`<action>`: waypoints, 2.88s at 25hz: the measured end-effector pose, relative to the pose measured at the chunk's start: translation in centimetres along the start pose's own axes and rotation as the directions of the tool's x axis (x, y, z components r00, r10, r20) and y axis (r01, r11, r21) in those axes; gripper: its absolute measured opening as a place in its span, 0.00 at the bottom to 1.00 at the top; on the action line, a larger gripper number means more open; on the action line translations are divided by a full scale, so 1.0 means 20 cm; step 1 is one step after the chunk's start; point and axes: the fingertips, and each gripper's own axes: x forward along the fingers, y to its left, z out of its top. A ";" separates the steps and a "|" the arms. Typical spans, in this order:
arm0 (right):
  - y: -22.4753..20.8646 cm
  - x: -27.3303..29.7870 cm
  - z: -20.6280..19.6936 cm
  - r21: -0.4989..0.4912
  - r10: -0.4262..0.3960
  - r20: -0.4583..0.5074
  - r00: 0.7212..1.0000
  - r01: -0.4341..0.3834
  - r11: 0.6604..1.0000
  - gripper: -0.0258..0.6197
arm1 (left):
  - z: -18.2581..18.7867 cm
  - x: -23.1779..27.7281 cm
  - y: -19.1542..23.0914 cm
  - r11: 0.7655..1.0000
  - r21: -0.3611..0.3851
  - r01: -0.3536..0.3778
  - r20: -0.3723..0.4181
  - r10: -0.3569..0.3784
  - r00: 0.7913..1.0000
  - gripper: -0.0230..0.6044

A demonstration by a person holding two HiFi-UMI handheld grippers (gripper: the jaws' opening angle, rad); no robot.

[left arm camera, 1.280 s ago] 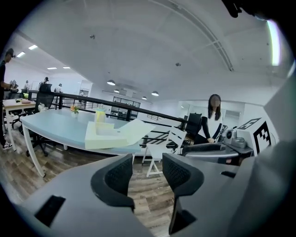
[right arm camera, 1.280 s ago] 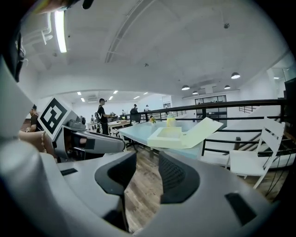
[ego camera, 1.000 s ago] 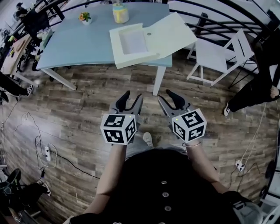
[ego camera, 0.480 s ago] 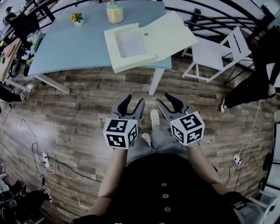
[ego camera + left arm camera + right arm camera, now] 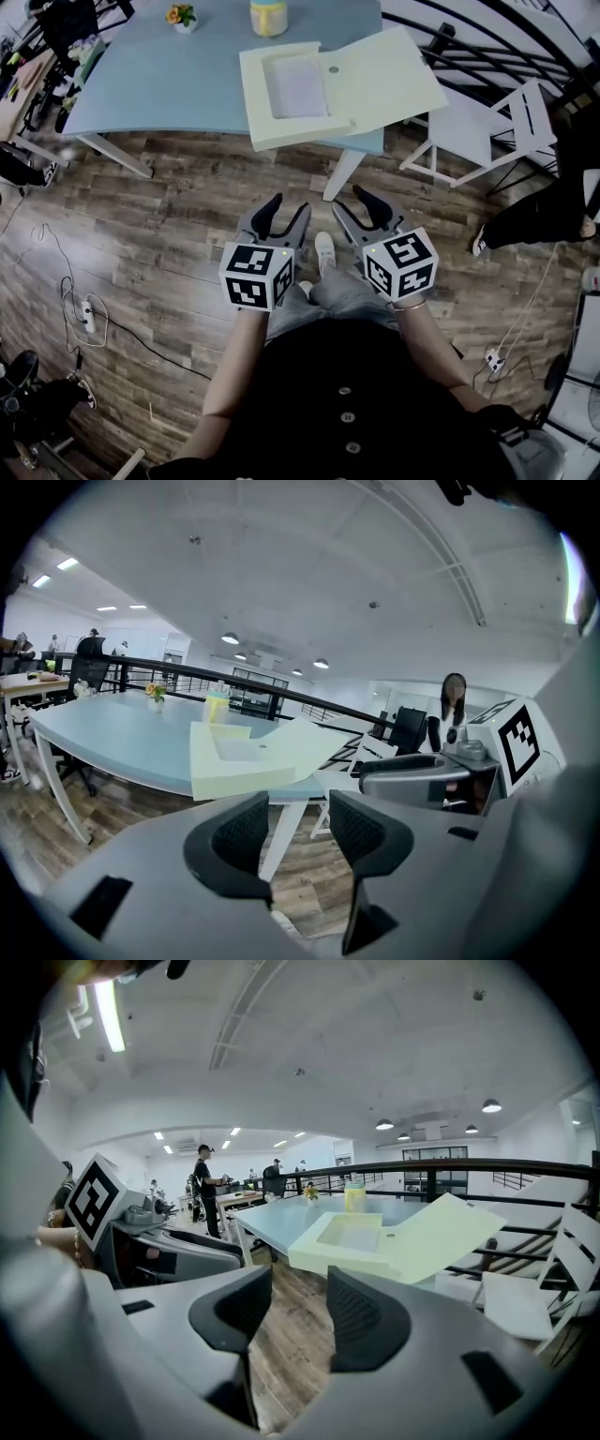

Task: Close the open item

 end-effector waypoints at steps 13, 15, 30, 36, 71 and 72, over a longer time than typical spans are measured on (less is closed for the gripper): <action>-0.37 0.38 0.29 -0.038 0.089 0.049 0.995 -0.087 0.995 0.32 | 0.34 0.38 0.21 0.995 0.008 -0.102 0.050 0.102 0.994 0.36; -0.42 0.41 0.32 -0.045 0.102 0.057 0.993 -0.100 0.994 0.32 | 0.39 0.45 0.23 0.993 0.009 -0.116 0.061 0.115 0.991 0.36; -0.69 0.52 0.38 -0.038 0.147 0.053 0.988 -0.145 0.989 0.32 | 0.49 0.73 0.21 0.989 -0.001 -0.146 0.039 0.146 0.989 0.36; -0.75 0.52 0.35 -0.015 0.122 0.045 0.992 -0.121 0.993 0.32 | 0.49 0.78 0.20 0.992 0.007 -0.126 0.019 0.126 0.992 0.36; -1.04 0.45 0.16 0.161 -0.172 -0.077 0.982 0.182 0.970 0.33 | 0.33 0.94 0.33 0.998 0.034 0.051 -0.172 -0.044 0.984 0.38; -1.05 0.44 0.14 0.170 -0.179 -0.085 0.980 0.191 0.967 0.33 | 0.31 0.94 0.32 0.998 0.032 0.054 -0.179 -0.047 0.983 0.38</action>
